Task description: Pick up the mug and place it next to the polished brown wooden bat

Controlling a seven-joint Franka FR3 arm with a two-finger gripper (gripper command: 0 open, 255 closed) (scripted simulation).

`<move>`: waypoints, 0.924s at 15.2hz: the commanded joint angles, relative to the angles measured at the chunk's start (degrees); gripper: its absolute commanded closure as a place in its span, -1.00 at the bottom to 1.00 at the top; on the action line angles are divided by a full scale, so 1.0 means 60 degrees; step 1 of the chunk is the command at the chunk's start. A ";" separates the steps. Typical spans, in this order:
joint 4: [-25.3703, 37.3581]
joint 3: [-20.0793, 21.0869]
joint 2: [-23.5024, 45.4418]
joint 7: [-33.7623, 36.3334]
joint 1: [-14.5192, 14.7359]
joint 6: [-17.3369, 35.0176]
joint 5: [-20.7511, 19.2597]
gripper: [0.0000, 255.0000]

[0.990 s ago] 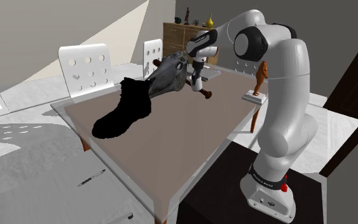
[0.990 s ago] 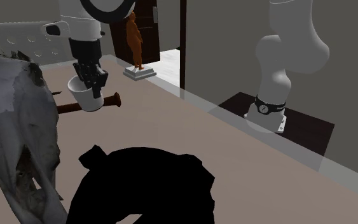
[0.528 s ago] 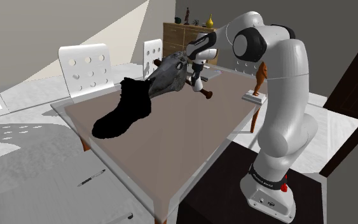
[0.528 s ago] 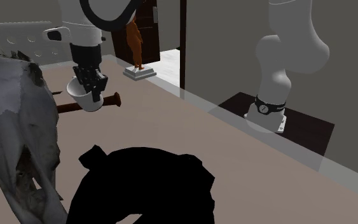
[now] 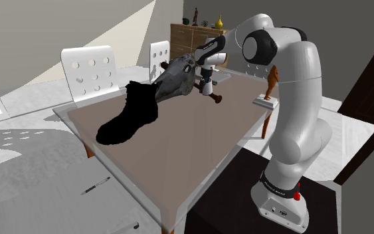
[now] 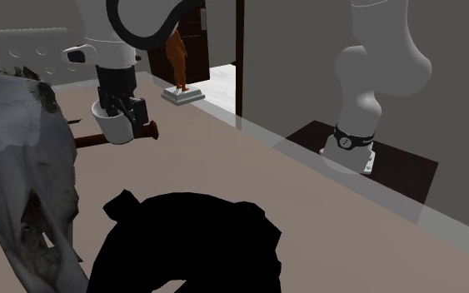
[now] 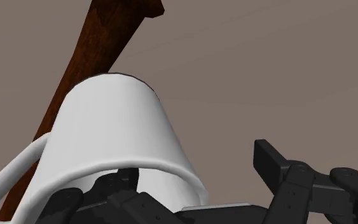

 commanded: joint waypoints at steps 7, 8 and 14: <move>0.0369 -0.0076 -0.0577 0.0146 0.0082 -0.0957 -0.0180 -1.00; 0.0367 -0.0076 -0.0578 0.0146 0.0082 -0.0956 -0.0180 -1.00; 0.0369 -0.0075 -0.0577 0.0146 0.0082 -0.0957 -0.0180 -1.00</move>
